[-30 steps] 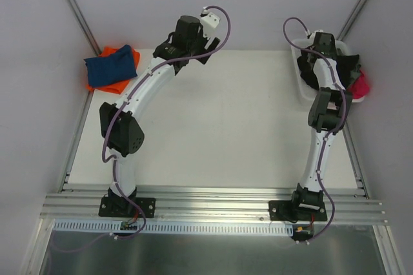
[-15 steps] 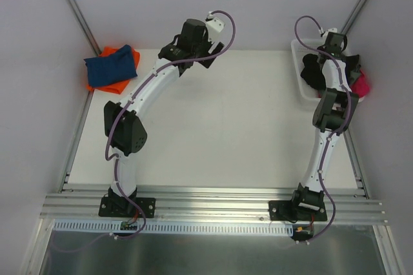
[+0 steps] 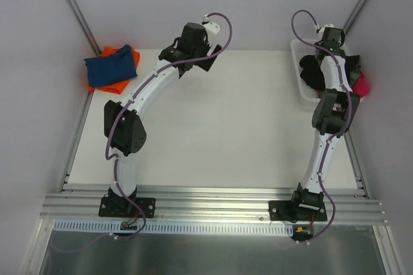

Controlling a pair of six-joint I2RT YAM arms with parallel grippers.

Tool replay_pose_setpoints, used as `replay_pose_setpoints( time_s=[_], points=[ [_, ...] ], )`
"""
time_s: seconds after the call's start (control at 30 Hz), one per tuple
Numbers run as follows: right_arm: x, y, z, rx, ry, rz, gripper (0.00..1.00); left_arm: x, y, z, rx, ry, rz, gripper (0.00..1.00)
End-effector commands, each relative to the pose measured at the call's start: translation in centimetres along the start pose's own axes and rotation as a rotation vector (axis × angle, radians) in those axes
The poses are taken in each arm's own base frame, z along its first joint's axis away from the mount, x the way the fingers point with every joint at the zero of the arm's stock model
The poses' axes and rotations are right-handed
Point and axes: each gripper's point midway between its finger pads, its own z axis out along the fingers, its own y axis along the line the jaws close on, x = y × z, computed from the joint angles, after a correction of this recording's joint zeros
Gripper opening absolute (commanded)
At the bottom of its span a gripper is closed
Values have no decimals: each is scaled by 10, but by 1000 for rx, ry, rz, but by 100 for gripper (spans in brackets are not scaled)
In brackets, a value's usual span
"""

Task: Fold and stack the t-shirts
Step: Grab the tshirt from the pile, then move the tshirt to the center of the board

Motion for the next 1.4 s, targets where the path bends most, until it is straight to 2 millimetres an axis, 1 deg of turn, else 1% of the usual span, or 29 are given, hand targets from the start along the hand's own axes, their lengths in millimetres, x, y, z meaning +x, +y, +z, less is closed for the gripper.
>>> replay_pose_setpoints(
  time_s=[0.0,0.07,0.1,0.13,0.17,0.2,0.23,0.27,0.3,0.33,0.37,0.43,0.47,0.53,0.57,0.67,0.8,0.9,0.93,0.97,1.0,1.03,1.07,1.1,1.2,1.23,1.27,1.3,1.37],
  points=[
    [-99,-23,-113,-21,-240,77,0,-23,51,-40,-91,-74,-179,93],
    [-124,-21,-148,-56,-313,97,1,-28,70,-51,-100,-102,-237,94],
    [-136,-5,-169,-110,-347,88,0,-29,72,-55,-59,-116,-261,94],
    [-156,-7,-208,-152,-426,101,1,-22,88,-58,-60,-115,-307,94],
    [-164,-2,-228,-186,-462,99,1,-27,94,-69,-51,-136,-322,94],
    [-176,13,-258,-233,-501,86,1,-25,95,-72,-37,-139,-318,95],
    [-189,13,-297,-291,-570,113,1,-18,92,-73,-13,-128,-307,96],
    [-198,26,-324,-357,-616,112,1,-23,90,-86,7,-151,-290,97],
    [-203,30,-349,-408,-655,123,1,-23,85,-90,34,-157,-273,99],
    [-210,30,-388,-479,-729,140,1,-13,78,-90,58,-140,-273,99],
    [-212,32,-407,-507,-760,148,1,-18,79,-103,54,-165,-283,99],
    [-214,46,-441,-564,-796,158,1,-3,78,-113,27,-154,-319,99],
    [-215,54,-470,-606,-828,168,0,-3,80,-117,16,-175,-323,99],
    [-209,69,-496,-628,-850,106,1,15,75,-123,3,-175,-333,99],
    [-207,70,-518,-644,-893,74,1,13,80,-126,-21,-211,-337,99],
    [-205,94,-585,-763,-1004,30,1,28,91,-129,-95,-218,-371,99],
    [-205,86,-641,-843,-1104,62,1,27,116,-133,-190,-229,-403,99],
    [-192,81,-652,-863,-1092,83,1,30,126,-134,-229,-221,-394,99],
    [-183,84,-645,-860,-1062,71,1,31,126,-134,-232,-217,-391,99],
    [-173,89,-631,-845,-1018,56,1,33,127,-133,-235,-214,-390,99],
    [-145,125,-594,-870,-887,-3,1,33,126,-133,-231,-213,-389,99],
    [-129,119,-588,-876,-859,13,1,32,126,-134,-227,-217,-389,99],
    [-113,122,-559,-856,-773,39,1,33,125,-134,-225,-216,-392,99],
    [-82,148,-529,-893,-651,13,1,31,125,-135,-226,-221,-396,99],
    [-28,165,-494,-954,-435,51,1,29,126,-142,-231,-233,-400,99],
    [0,183,-481,-996,-347,12,2,31,126,-144,-234,-232,-401,99],
    [14,188,-475,-1001,-303,-7,11,32,126,-144,-233,-231,-399,99],
    [33,194,-469,-1008,-228,-31,56,36,124,-143,-229,-220,-395,99],
    [58,207,-466,-1061,-131,-81,88,37,122,-145,-223,-223,-395,99]
  ],
)
